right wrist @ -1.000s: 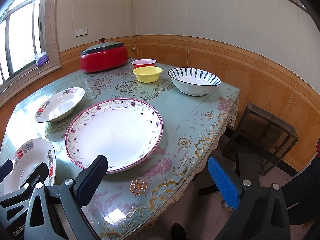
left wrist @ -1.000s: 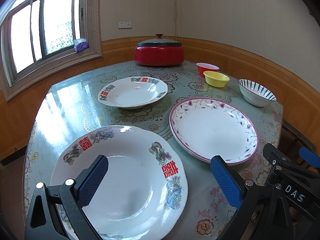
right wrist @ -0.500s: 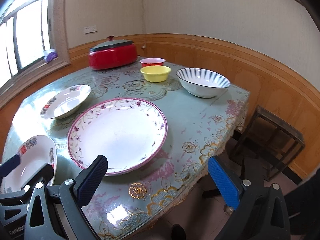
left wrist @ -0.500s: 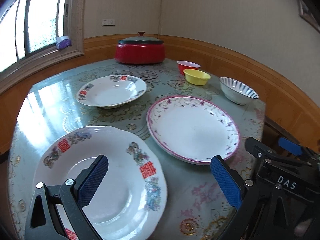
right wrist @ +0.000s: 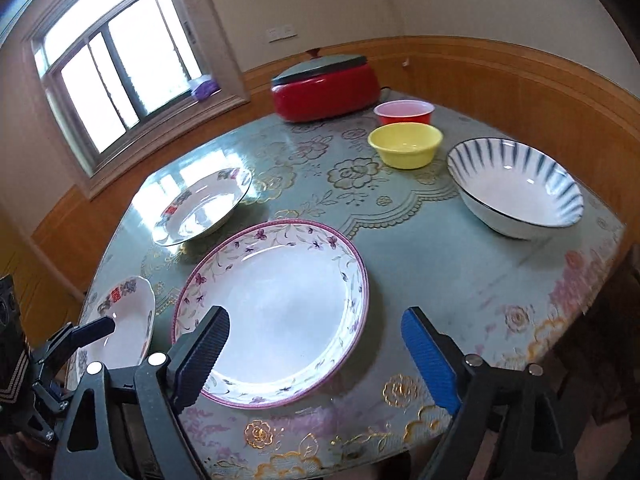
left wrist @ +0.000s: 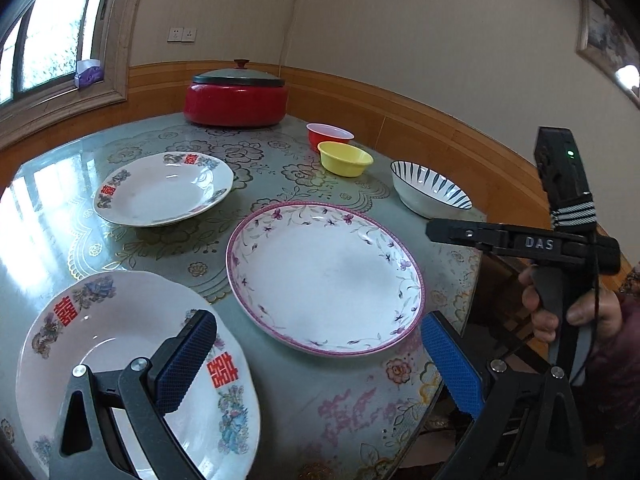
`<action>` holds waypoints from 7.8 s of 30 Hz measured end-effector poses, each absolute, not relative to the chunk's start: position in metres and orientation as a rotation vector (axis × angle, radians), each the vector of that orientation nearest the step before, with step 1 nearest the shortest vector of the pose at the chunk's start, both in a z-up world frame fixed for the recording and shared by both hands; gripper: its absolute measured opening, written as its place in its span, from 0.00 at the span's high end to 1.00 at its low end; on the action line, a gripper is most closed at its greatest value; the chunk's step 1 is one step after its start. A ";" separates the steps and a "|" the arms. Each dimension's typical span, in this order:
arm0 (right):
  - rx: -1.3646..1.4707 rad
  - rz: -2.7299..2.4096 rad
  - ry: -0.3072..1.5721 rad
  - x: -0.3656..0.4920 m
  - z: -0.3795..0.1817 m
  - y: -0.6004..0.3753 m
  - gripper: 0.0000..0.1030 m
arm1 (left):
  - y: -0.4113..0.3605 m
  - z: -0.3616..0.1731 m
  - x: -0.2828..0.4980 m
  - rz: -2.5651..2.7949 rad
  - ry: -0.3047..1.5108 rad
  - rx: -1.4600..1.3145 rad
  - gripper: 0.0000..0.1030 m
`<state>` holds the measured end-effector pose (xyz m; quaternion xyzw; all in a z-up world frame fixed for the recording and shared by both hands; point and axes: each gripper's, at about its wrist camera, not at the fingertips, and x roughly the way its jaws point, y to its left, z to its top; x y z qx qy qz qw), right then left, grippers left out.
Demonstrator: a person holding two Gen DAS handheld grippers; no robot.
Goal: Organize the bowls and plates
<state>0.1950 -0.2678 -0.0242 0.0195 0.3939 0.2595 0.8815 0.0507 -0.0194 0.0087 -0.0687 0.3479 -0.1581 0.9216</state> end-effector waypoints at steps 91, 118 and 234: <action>-0.431 0.841 0.981 0.301 -0.077 -0.222 0.77 | -0.060 -0.049 0.086 0.228 0.907 -0.243 0.69; -0.427 1.042 0.948 0.323 -0.077 -0.230 0.84 | -0.080 -0.045 0.069 0.393 0.821 -0.329 0.78; -0.216 1.217 0.967 0.198 -0.062 -0.076 0.64 | 0.151 -0.028 -0.037 0.489 0.676 -0.449 0.43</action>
